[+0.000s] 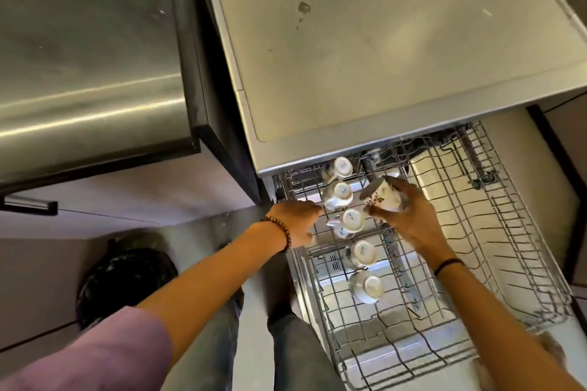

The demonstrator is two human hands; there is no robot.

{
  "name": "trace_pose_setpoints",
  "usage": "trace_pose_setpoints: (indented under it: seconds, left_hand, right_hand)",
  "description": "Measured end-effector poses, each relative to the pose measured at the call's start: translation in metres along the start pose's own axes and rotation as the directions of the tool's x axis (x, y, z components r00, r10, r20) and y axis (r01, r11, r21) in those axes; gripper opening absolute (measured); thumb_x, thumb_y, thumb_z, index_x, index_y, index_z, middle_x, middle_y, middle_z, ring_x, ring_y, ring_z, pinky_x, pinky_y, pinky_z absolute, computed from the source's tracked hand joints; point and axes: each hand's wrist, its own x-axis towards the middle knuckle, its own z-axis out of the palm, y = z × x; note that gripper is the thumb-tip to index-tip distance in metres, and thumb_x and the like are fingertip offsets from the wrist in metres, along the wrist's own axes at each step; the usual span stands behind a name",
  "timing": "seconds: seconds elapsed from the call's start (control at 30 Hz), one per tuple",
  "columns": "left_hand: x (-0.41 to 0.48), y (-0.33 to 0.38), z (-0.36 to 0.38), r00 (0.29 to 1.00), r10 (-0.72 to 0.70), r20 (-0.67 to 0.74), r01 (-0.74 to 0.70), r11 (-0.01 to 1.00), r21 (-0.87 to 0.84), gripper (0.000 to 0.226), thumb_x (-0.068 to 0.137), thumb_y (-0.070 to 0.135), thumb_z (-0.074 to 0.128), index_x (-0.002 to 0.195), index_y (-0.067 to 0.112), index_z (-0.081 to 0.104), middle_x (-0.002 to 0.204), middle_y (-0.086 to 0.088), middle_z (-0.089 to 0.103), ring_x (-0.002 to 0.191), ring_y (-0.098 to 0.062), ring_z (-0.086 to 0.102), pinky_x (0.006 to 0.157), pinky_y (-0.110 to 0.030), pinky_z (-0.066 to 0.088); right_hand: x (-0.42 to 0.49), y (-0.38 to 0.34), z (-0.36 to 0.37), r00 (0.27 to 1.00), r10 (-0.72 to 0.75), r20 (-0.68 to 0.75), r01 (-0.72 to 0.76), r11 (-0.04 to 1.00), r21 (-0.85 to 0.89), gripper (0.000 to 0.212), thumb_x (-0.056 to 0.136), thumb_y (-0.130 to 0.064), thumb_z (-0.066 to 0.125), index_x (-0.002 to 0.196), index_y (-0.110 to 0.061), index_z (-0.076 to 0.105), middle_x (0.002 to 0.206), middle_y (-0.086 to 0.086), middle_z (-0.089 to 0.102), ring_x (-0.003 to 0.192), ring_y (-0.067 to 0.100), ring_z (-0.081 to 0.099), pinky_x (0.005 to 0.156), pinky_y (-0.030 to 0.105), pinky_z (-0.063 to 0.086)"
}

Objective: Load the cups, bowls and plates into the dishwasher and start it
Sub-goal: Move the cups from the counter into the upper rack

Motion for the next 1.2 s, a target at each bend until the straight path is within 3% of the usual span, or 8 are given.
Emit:
trace_pose_setpoints:
  seconds: [0.1,0.23,0.47,0.57,0.7,0.9,1.03,1.2]
  left_hand:
    - [0.01,-0.013,0.012,1.0,0.001,0.026,-0.002,1.0,0.011,0.049,0.089,0.03,0.062,0.132,0.015,0.048,0.127,-0.002,0.055,0.118,-0.022,0.052,0.097,-0.039,0.049]
    - [0.013,-0.019,0.018,1.0,0.018,-0.022,-0.02,0.997,-0.074,0.052,0.087,0.031,0.065,0.135,0.019,0.048,0.128,0.002,0.055,0.117,-0.018,0.052,0.095,-0.035,0.049]
    - [0.014,-0.026,0.025,0.998,0.026,-0.065,-0.034,0.99,-0.134,0.052,0.084,0.035,0.069,0.131,0.021,0.05,0.128,0.006,0.054,0.117,-0.014,0.051,0.096,-0.034,0.048]
    - [0.014,-0.025,0.027,0.997,0.016,-0.07,-0.026,0.989,-0.145,0.052,0.085,0.033,0.069,0.131,0.021,0.05,0.13,0.006,0.053,0.119,-0.014,0.05,0.098,-0.036,0.048]
    - [0.012,-0.025,0.028,0.997,0.009,-0.08,-0.023,0.985,-0.173,0.051,0.085,0.031,0.069,0.131,0.021,0.05,0.13,0.006,0.053,0.118,-0.014,0.051,0.098,-0.036,0.048]
    - [0.007,-0.022,0.025,0.996,0.011,-0.083,-0.028,0.979,-0.203,0.049,0.085,0.027,0.069,0.13,0.021,0.05,0.133,0.005,0.051,0.113,-0.014,0.054,0.095,-0.034,0.049]
    - [-0.006,-0.018,0.023,0.99,-0.003,-0.142,-0.032,0.969,-0.244,0.039,0.088,0.022,0.063,0.126,0.021,0.053,0.13,0.003,0.054,0.111,-0.016,0.057,0.092,-0.037,0.051]
    - [-0.042,-0.015,0.008,0.963,-0.034,-0.268,-0.056,0.945,-0.322,0.032,0.09,0.028,0.059,0.122,0.026,0.058,0.126,0.005,0.059,0.112,-0.014,0.056,0.095,-0.036,0.05]
  right_hand:
    - [0.039,0.015,0.0,0.996,-0.082,0.017,0.084,0.959,-0.271,0.077,0.065,-0.036,0.089,0.133,-0.021,0.056,0.129,0.01,0.056,0.107,0.022,0.058,0.094,0.028,0.046]
    - [0.081,0.026,0.011,0.988,-0.148,0.041,0.151,0.883,-0.445,0.066,0.066,-0.028,0.09,0.124,-0.014,0.063,0.124,0.011,0.063,0.117,0.032,0.055,0.105,0.048,0.041]
    - [0.109,0.03,0.037,0.976,-0.195,0.096,0.217,0.852,-0.477,0.058,0.068,-0.012,0.085,0.122,-0.016,0.065,0.126,0.009,0.066,0.122,0.03,0.055,0.106,0.035,0.027]
    - [0.11,0.024,0.042,0.98,-0.154,0.123,0.194,0.869,-0.455,0.067,0.068,-0.007,0.086,0.13,-0.006,0.059,0.131,0.016,0.06,0.123,0.035,0.053,0.106,0.036,0.034]
    - [0.103,0.022,0.048,0.993,-0.106,0.056,0.12,0.902,-0.414,0.071,0.068,-0.004,0.086,0.131,-0.001,0.054,0.127,0.021,0.059,0.112,0.036,0.059,0.09,0.032,0.045]
    - [0.076,0.021,0.052,0.995,-0.101,-0.023,0.08,0.888,-0.453,0.055,0.073,-0.005,0.08,0.122,0.004,0.057,0.12,0.022,0.062,0.115,0.039,0.055,0.099,0.041,0.043]
    - [0.033,-0.004,0.048,0.997,-0.071,-0.037,0.051,0.917,-0.396,0.052,0.075,-0.009,0.082,0.122,-0.002,0.059,0.122,0.018,0.061,0.113,0.033,0.057,0.095,0.034,0.044]
    - [-0.027,-0.052,0.06,0.983,-0.181,0.042,0.185,0.935,-0.302,0.031,0.081,-0.017,0.079,0.109,-0.009,0.067,0.107,0.009,0.072,0.098,0.023,0.067,0.084,0.021,0.043]
